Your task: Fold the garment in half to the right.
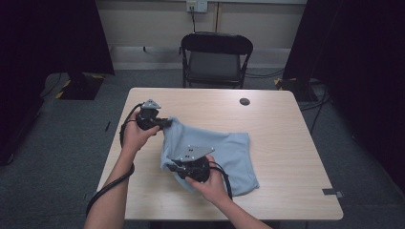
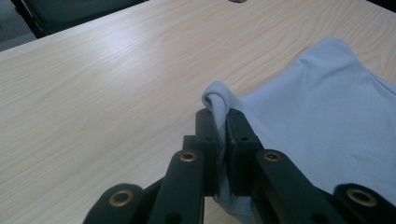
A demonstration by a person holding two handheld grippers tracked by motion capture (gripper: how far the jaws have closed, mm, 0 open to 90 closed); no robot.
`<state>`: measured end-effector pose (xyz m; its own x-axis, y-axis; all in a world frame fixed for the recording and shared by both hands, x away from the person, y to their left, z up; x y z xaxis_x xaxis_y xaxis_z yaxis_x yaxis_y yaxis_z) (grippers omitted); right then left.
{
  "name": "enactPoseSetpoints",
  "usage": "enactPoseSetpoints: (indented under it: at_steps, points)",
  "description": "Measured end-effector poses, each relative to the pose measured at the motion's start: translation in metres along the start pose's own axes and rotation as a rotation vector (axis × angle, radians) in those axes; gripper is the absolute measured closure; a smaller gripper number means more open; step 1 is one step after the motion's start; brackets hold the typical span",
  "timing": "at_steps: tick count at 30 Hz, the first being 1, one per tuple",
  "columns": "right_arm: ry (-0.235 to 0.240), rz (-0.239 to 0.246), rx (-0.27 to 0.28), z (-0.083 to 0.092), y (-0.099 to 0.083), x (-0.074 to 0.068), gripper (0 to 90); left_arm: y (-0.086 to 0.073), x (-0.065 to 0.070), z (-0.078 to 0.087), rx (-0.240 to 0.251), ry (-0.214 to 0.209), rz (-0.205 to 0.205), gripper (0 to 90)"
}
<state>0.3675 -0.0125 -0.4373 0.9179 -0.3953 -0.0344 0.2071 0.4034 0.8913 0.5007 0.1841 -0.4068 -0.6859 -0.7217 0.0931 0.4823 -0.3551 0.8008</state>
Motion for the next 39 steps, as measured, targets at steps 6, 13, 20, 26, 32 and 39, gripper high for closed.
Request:
enactPoseSetpoints:
  at_steps: [6, 13, 20, 26, 32, 39]
  points:
    - [0.006, 0.008, 0.007, -0.001, 0.005, -0.001, 79.9, 0.002, 0.0, 0.005, 0.012, 0.0, 0.002, 85.6]
    - [0.012, 0.011, 0.016, -0.003, 0.01, -0.004, 79.9, 0.004, -0.002, 0.011, 0.02, 0.003, 0.004, 85.6]
    - [0.017, 0.01, 0.02, -0.003, 0.01, -0.004, 79.9, 0.006, -0.002, 0.014, 0.031, -0.003, 0.01, 85.6]
    - [0.015, 0.012, 0.025, -0.001, 0.011, -0.003, 79.9, 0.01, 0.0, 0.013, 0.033, -0.002, 0.007, 85.6]
    - [0.017, 0.016, 0.027, -0.002, 0.014, -0.003, 79.9, 0.011, -0.001, 0.016, 0.037, 0.002, 0.013, 85.6]
    - [0.036, 0.022, 0.028, -0.012, 0.021, -0.007, 79.9, 0.008, -0.008, 0.027, 0.033, 0.01, 0.019, 85.6]
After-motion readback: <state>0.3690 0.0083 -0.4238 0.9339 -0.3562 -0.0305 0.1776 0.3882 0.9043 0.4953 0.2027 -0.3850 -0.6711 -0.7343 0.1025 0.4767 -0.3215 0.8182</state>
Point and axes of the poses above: each handheld gripper's, and its own axes: z roughly backward along the jaws, y roughly out of its top, x roughly to its right, the point moved 1 cm from there along -z, roughly forward along the jaws, and after that the axes turned 1 degree about x, right-handed, at the moved point
